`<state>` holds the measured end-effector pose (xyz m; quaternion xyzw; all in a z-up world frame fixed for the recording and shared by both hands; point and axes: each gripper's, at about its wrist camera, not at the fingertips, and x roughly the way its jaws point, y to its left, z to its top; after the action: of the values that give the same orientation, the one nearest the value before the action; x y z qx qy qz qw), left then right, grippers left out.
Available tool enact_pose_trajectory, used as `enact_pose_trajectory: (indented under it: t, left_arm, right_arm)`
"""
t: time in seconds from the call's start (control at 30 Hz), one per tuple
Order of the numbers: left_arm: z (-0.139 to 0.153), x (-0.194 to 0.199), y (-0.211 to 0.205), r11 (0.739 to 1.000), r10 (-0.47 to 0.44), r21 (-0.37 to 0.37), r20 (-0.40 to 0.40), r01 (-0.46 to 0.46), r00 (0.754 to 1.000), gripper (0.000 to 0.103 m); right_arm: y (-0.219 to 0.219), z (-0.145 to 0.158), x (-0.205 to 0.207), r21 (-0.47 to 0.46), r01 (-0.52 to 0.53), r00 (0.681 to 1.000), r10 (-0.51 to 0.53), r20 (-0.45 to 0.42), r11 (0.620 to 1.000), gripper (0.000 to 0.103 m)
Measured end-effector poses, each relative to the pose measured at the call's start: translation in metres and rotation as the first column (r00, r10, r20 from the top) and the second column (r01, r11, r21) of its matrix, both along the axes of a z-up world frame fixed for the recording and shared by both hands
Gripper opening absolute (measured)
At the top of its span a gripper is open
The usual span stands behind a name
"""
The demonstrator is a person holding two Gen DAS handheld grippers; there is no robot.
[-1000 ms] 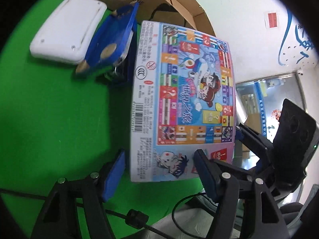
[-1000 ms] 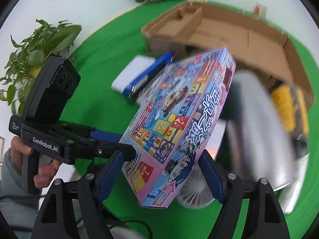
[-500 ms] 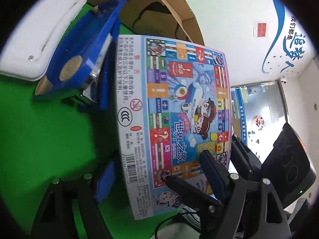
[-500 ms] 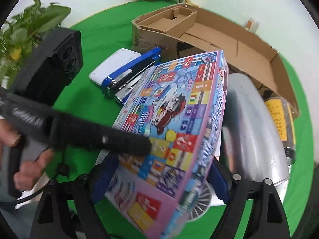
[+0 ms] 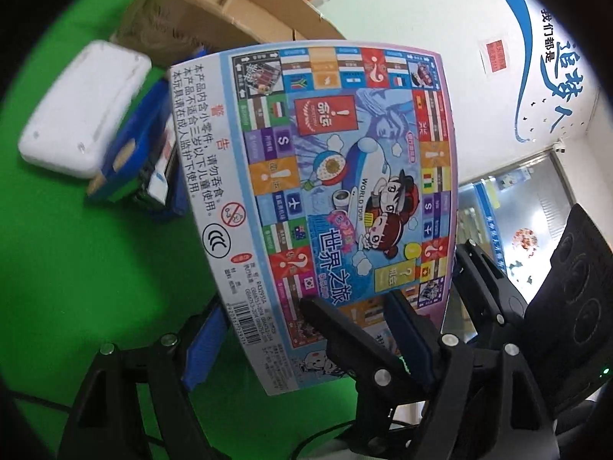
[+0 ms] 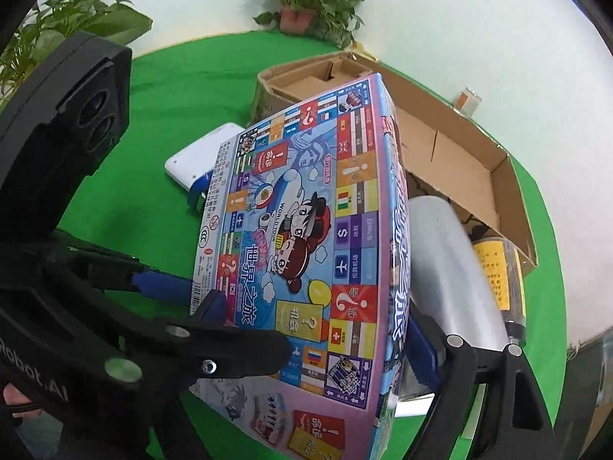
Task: Organize rigid objects
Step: 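Grasp the colorful board-game box with the right tool and lift it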
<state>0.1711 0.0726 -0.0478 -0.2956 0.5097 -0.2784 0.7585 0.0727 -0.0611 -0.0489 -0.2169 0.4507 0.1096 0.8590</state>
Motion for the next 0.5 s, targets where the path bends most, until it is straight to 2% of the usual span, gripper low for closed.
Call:
enact_pose_trajectory:
  t: [0.2,0.4,0.5]
  left_arm:
    - [0.036,0.001,0.000,0.993,0.042,0.102,0.118,-0.054,0.992,0.080]
    - [0.071,0.008,0.003,0.982,0.056,0.161,0.227,-0.094,0.972,0.080]
    - [0.077,0.008,0.008,0.978,0.051,0.181,0.262,-0.101,0.964,0.081]
  right_arm:
    - [-0.005,0.023,-0.006,0.066,0.001,0.997,-0.006,0.075,0.998,0.079]
    - [-0.010,0.055,0.008,0.150,0.000,0.986,-0.025,0.163,0.989,0.078]
    - [-0.012,0.069,0.019,0.181,0.002,0.980,-0.038,0.195,0.983,0.078]
